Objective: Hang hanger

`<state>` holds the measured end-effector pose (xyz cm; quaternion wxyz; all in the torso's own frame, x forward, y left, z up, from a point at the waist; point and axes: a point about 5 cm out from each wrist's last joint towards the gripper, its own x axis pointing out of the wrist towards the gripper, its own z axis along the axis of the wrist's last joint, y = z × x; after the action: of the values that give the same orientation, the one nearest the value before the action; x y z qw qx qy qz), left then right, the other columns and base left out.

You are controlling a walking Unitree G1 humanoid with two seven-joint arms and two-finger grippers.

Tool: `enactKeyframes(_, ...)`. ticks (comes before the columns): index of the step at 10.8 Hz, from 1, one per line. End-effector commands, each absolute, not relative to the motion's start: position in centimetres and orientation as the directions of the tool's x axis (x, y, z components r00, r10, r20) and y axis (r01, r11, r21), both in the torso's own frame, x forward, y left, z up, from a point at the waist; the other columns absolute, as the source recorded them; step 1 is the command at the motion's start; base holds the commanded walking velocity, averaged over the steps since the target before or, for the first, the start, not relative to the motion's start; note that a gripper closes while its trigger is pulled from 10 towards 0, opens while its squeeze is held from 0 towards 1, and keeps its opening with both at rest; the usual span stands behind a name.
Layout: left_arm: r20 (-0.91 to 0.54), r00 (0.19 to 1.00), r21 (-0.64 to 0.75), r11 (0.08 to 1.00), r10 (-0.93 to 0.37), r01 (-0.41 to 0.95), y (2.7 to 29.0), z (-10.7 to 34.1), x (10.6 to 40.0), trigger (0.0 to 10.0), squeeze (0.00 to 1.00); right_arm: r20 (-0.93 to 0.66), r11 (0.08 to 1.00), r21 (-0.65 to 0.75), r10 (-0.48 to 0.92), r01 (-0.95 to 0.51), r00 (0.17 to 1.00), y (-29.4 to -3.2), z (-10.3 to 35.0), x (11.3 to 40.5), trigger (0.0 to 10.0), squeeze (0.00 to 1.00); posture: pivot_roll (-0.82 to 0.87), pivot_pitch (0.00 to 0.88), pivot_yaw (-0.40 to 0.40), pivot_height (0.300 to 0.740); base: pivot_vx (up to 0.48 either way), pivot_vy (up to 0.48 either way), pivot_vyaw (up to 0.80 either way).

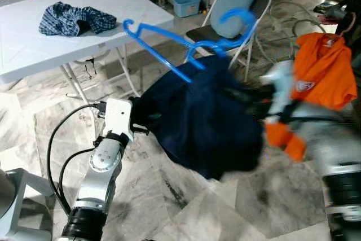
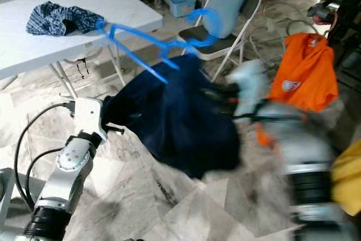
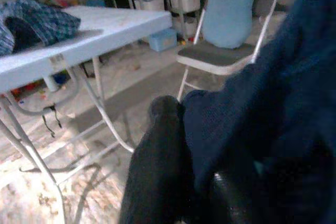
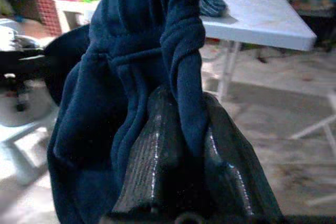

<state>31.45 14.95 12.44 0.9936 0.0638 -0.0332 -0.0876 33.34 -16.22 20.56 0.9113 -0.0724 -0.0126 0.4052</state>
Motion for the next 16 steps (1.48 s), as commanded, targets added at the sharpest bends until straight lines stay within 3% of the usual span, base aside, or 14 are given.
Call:
enactKeyframes(1,0.008,0.988,0.126,0.98,-0.156,0.154,16.0,11.4,30.9,10.0,1.0,0.029,0.706,-0.217,0.695,-0.675,0.718,-16.6,22.4,33.5,10.0,0.0,-0.07,0.095,0.031,0.74,0.0,0.0,0.0)
enactKeyframes(3,-0.01,0.986,0.142,0.976,-0.166,0.166,16.2,10.9,30.3,10.0,1.0,-0.013,0.694,-0.271,0.691,-0.668,0.723,-15.6,21.4,33.6,10.0,0.0,-0.06,0.1,0.024,0.74,0.0,0.0,0.0)
enactKeyframes(7,0.042,0.91,0.208,0.894,-0.413,0.397,13.8,11.5,28.5,10.0,1.0,-0.056,0.68,-0.477,0.61,-0.558,0.791,-16.2,20.4,35.1,10.0,0.0,-0.05,0.102,0.014,0.74,0.0,0.0,0.0)
enactKeyframes(9,0.052,0.891,0.245,0.871,-0.451,0.426,14.5,12.2,28.0,10.0,1.0,-0.215,0.523,-0.496,0.7,-0.693,0.681,-16.4,19.1,35.0,10.0,0.0,-0.04,0.098,0.016,0.74,0.0,0.0,0.0)
enactKeyframes(10,0.038,0.857,0.277,0.83,-0.513,0.485,14.9,12.3,27.4,10.0,1.0,-0.319,0.336,-0.555,0.758,-0.76,0.569,-16.5,18.8,34.8,10.0,0.0,-0.04,0.096,0.018,0.74,0.0,0.0,0.0)
enactKeyframes(13,-0.057,0.75,0.301,0.705,-0.659,0.642,15.6,11.9,26.0,10.0,1.0,-0.513,0.014,-0.545,0.785,-0.838,0.347,-17.3,19.6,34.6,10.0,0.0,-0.03,0.088,0.012,0.74,0.0,0.0,0.0)
enactKeyframes(15,-0.055,0.753,0.302,0.707,-0.656,0.639,16.4,12.5,26.3,10.0,1.0,-0.543,-0.05,-0.573,0.771,-0.818,0.333,-17.5,20.0,34.9,10.0,0.0,-0.03,0.084,0.01,0.74,0.0,0.0,0.0)
enactKeyframes(16,-0.07,0.734,0.292,0.69,-0.675,0.662,16.6,12.7,26.4,10.0,1.0,-0.539,-0.087,-0.565,0.791,-0.82,0.288,-17.5,20.0,34.7,10.0,0.0,-0.03,0.082,0.009,0.74,0.0,0.0,0.0)
